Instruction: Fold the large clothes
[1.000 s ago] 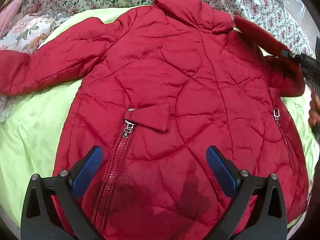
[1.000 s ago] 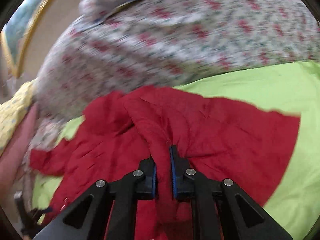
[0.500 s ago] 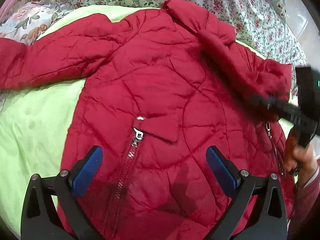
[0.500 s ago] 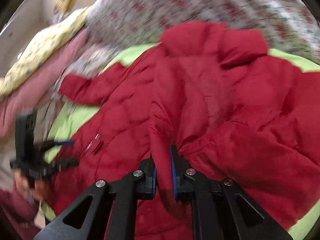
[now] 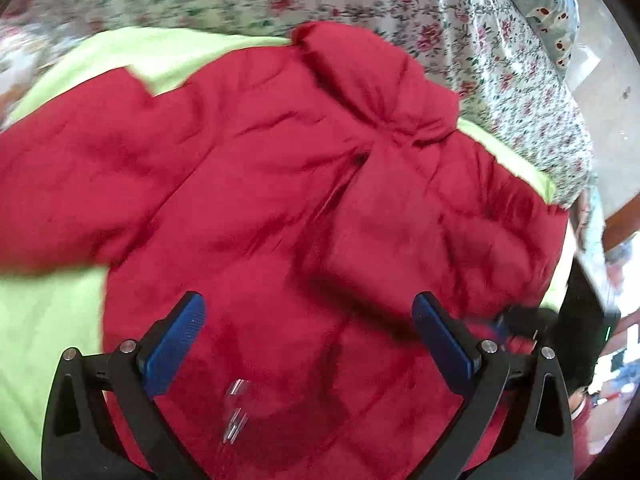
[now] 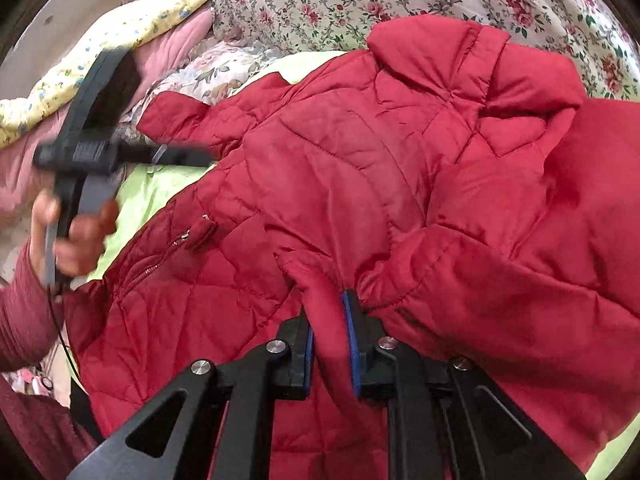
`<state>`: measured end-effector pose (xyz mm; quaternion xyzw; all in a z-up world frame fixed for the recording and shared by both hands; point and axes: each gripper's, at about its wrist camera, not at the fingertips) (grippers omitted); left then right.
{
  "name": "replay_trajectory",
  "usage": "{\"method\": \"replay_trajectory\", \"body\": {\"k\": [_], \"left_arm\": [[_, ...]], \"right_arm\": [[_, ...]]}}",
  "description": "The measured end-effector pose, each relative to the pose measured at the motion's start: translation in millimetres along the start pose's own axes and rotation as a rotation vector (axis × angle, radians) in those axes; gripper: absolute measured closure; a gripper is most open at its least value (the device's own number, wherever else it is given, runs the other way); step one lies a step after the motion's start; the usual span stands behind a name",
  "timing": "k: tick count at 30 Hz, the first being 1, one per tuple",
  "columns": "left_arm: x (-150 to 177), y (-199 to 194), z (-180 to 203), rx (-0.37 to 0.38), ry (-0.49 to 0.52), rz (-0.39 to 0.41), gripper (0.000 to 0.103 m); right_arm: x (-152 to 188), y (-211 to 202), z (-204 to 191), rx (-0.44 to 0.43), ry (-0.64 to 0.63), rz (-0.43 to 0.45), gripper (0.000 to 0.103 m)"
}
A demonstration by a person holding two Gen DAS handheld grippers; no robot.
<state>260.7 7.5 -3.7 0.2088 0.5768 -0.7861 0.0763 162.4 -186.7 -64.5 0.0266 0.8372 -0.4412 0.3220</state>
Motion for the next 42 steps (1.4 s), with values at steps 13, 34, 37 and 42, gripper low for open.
{"method": "replay_trajectory", "body": {"k": [13,34,37,42], "left_arm": [[-24,36,9,0.123,0.022,-0.07,0.089],[-2,-5,-35,-0.233,0.023,0.214,0.091],[1,4,-38,-0.244,0.026,0.189,0.089],[6,-13,-45,-0.215,-0.03,0.206,0.081]], "right_arm": [[4,-13,2,0.004,0.058,0.043,0.071],[-12,-70,62,0.321,0.325,0.31,0.056],[-17,-58,74,0.414,0.34,0.281,0.057],[-8,-32,94,0.496,0.392,0.204,0.058]]}}
Point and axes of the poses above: each gripper's, at about its wrist camera, not at the fingertips, and y roughly the way its jaws point, z to its right, x to its underside, and after that the axes turned 7 degrees about -x, right-handed
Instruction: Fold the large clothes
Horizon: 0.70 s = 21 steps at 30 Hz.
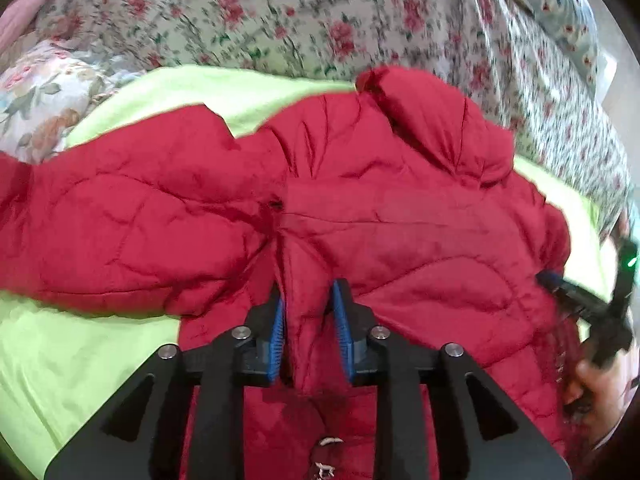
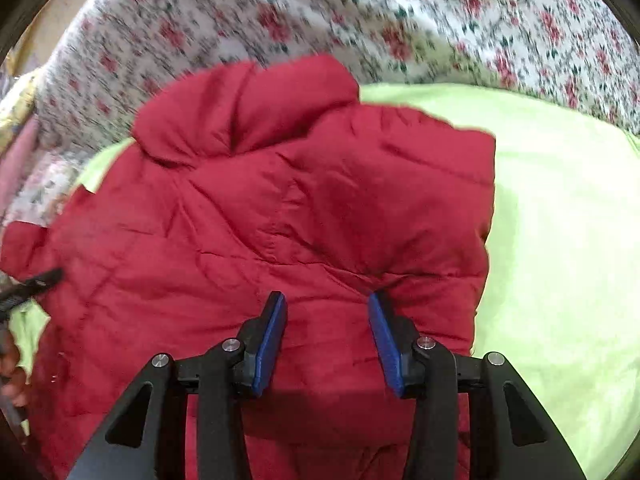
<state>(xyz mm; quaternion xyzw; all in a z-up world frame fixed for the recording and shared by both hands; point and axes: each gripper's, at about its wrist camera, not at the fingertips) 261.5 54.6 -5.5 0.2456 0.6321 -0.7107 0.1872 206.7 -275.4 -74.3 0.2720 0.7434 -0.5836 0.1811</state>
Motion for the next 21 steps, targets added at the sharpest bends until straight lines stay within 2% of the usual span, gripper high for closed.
{"method": "replay_trajectory", "body": {"k": [2,6,9,14,21], "left_arm": [[-1,-14,5,-0.008,0.013,0.044,0.081],[-7,-37,31,0.057,0.081,0.101,0.08],[-5,-24,46,0.084,0.117,0.065,0.08],[6,22,51,0.019,0.132,-0.035,0.08],[13,37,48,-0.003,0.136,-0.044,0.08]], "right_arm": [[3,4,-1,0.039,-0.005,0.003,0.058],[4,10,-3,0.092,-0.014,0.0,0.058],[5,11,1,0.103,-0.001,0.006,0.058],[6,11,1,0.094,0.007,0.013,0.058],[8,5,0,0.097,0.026,0.028,0.058]]}}
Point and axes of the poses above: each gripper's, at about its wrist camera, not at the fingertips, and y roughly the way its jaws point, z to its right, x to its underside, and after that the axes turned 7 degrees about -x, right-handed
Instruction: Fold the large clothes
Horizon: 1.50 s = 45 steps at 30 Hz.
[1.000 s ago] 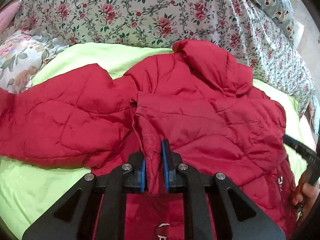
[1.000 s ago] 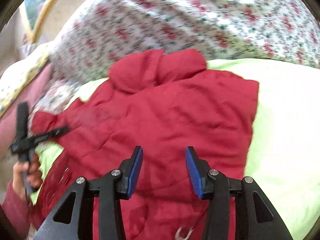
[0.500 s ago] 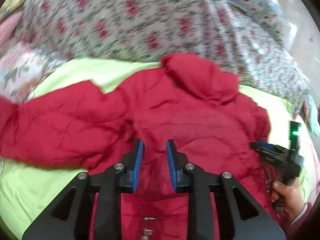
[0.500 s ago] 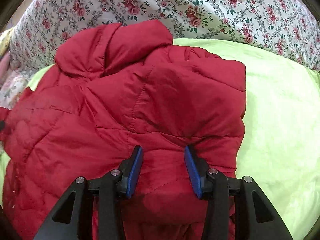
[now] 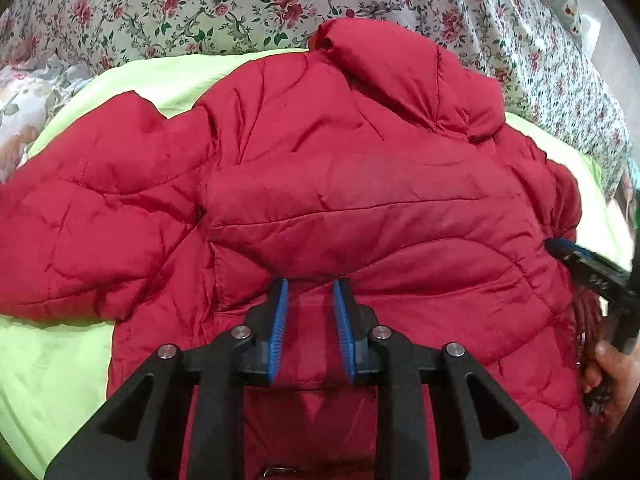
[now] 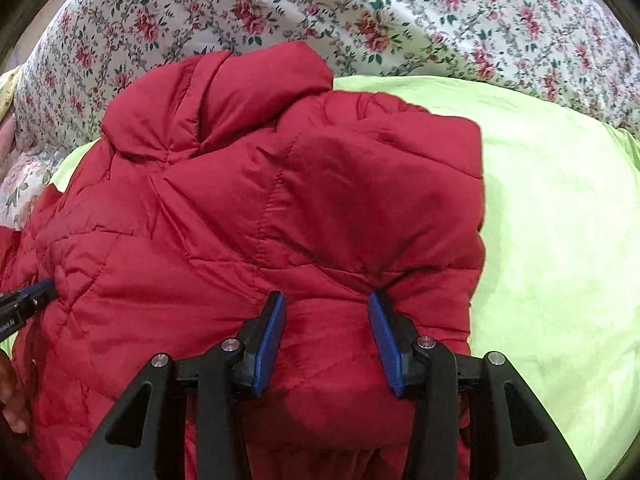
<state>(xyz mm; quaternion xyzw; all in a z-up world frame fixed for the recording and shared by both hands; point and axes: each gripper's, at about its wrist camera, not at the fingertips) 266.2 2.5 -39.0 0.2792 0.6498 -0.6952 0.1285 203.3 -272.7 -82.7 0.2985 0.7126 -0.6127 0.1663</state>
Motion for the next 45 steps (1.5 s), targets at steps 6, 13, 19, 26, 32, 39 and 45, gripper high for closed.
{"method": "replay_trajectory", "body": {"k": [6,13,19,26,32,39,45], "left_arm": [[-1,2,-1,0.011,-0.011,-0.004,0.08],[-1,2,-7,0.035,-0.021,-0.015,0.08],[5,-18,-27,0.09,-0.091,-0.019,0.073],[18,-53,-86,0.074,-0.248,0.026,0.054],[37,-75,-152,-0.009,-0.433,0.072,0.027],[61,-68,-236,-0.085,-0.646,0.06,0.027],[66,-59,-293,-0.165,-0.785,0.063,0.027]], "right_arm": [[7,-20,-23,0.011,-0.065,0.051,0.047],[11,4,-17,0.024,-0.058,-0.037,0.046],[13,-12,-14,-0.012,-0.037,-0.016,0.045],[21,-63,-29,-0.111,-0.035,0.047,0.045],[36,-98,-40,-0.196,-0.038,0.075,0.04],[66,-120,-55,-0.252,-0.071,0.059,0.037],[78,-126,-60,-0.272,-0.069,0.036,0.037]]}}
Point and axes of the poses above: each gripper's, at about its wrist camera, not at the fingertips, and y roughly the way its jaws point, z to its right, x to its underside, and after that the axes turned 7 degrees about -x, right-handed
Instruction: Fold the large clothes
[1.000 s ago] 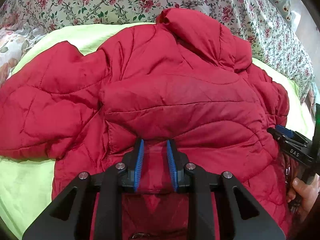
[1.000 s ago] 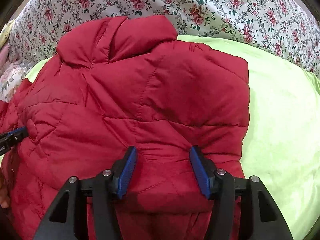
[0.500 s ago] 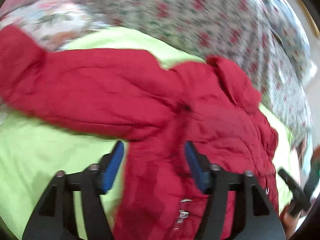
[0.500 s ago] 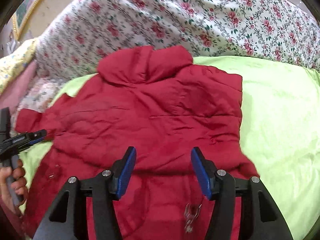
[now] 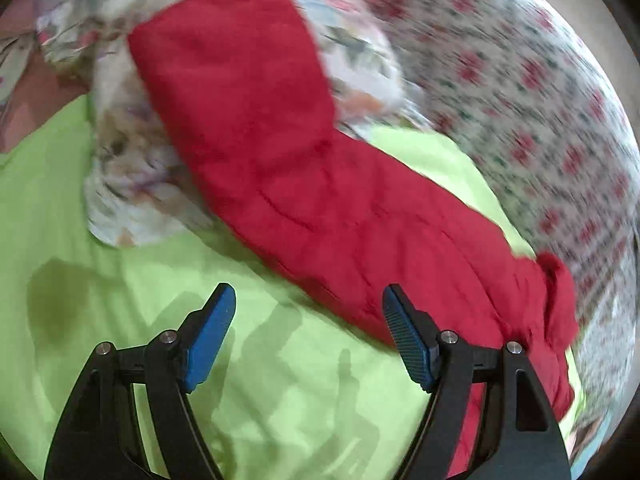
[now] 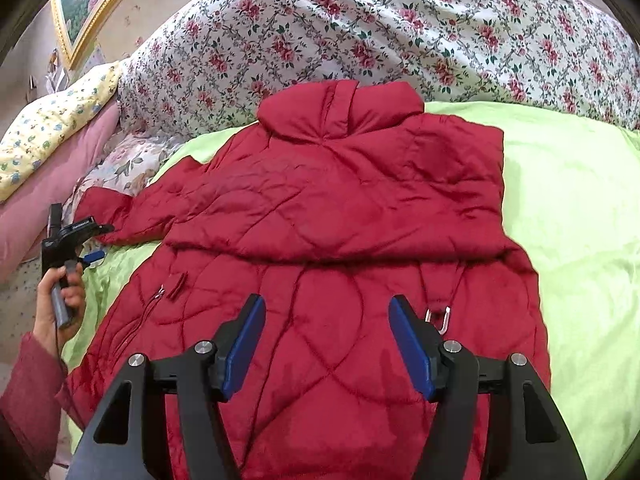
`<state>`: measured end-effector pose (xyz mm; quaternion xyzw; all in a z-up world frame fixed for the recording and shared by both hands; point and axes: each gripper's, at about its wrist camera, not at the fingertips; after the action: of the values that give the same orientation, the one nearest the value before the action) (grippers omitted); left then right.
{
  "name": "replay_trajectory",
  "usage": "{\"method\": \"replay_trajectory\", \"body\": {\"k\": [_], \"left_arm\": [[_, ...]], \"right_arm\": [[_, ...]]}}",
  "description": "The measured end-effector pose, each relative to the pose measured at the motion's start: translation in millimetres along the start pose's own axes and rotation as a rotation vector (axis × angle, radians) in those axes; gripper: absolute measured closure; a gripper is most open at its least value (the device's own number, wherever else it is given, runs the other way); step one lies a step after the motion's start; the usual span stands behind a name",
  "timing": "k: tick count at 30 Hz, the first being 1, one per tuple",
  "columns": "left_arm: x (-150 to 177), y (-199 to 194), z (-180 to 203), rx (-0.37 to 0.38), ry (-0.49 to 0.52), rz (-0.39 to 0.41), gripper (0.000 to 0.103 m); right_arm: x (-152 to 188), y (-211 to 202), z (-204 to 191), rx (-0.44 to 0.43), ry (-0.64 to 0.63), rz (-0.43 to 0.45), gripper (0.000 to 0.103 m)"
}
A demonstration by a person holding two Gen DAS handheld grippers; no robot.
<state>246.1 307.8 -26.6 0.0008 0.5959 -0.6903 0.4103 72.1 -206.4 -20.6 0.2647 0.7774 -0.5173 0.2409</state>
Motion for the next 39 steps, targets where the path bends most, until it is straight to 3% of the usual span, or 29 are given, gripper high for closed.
{"method": "replay_trajectory", "body": {"k": [5,10,12,13,14,16,24,30,39], "left_arm": [[-31,11,-19,-0.064,-0.059,0.055,0.027],[-58,29,-30,-0.095,-0.072,0.06,0.028],[-63,28,-27,-0.078,-0.05,0.077,0.046],[-63,27,-24,-0.052,-0.037,0.076,0.074],[-64,25,-20,-0.035,-0.024,0.076,0.084],[-61,15,-10,-0.005,0.005,0.109,0.092],[-27,-35,48,0.174,0.136,0.155,0.093],[5,-62,102,0.347,0.254,0.124,0.093],[67,-77,179,0.462,0.44,0.047,0.094]], "right_arm": [[3,-4,-1,-0.002,0.004,0.009,0.037],[5,-7,0,0.001,0.012,0.018,0.037],[6,-7,1,0.005,0.013,0.017,0.037],[6,-7,2,0.007,0.015,0.014,0.037],[7,-7,2,0.007,0.018,0.013,0.037],[8,-6,4,0.008,0.022,0.012,0.037],[7,-7,3,-0.01,0.018,0.017,0.037],[4,-9,9,-0.033,0.043,0.013,0.037],[2,-13,25,-0.043,0.089,0.007,0.037]]}}
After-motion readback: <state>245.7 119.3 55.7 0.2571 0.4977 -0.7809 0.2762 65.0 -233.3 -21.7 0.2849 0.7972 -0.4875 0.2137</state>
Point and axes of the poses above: each gripper's, at about its wrist camera, not at the fingertips, and y roughly the way its jaws point, z to its right, x to its underside, and after that the axes turned 7 degrees about -x, right-handed
